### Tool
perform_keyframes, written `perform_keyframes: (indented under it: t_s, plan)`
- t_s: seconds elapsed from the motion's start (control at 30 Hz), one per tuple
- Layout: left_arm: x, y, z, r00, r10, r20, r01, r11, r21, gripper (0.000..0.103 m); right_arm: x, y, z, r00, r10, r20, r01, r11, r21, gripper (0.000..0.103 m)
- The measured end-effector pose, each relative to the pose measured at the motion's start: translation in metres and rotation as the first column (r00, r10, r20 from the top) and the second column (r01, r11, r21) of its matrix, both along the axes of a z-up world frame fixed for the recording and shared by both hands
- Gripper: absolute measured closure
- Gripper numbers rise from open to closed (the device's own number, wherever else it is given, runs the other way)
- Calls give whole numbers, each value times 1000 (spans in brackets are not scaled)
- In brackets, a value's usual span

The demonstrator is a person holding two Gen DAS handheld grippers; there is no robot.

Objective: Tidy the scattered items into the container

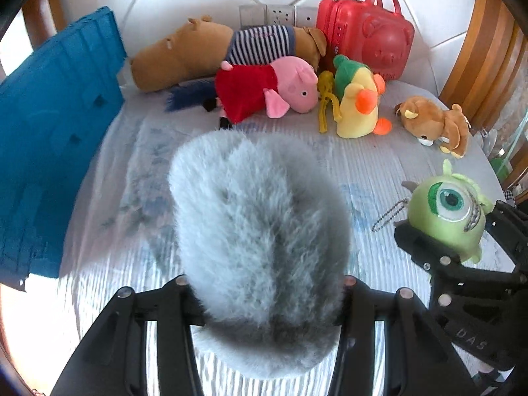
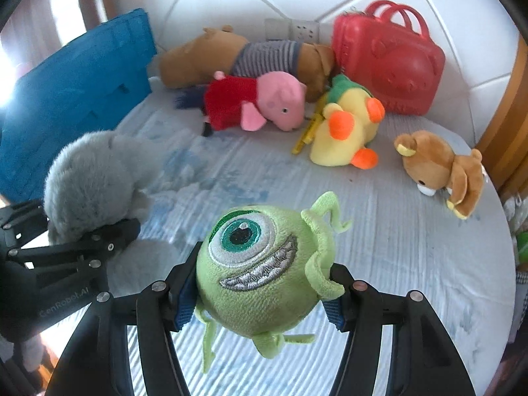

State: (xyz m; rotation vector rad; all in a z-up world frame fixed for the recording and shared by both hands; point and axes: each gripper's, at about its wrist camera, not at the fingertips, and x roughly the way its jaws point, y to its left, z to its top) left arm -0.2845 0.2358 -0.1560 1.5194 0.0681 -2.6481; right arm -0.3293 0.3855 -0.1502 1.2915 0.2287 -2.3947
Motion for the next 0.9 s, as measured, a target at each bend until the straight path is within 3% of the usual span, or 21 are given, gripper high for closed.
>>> perform_keyframes:
  t_s: [0.43,0.73,0.9]
  plan:
    - [74,-32,11,991,137,-6,-137,990,-32,58,49,-43,9,984,178,-31,-179,984,-23,41]
    - [128,-89,32,961,267,-65,-271,961,-53,58,86,-94,19,951,305,-57,-306,952,-13,41]
    - [146,-123,28,954,295,-56,-297,954,-29,58,104,-119,25,948,310,-70,-310,951,9,41]
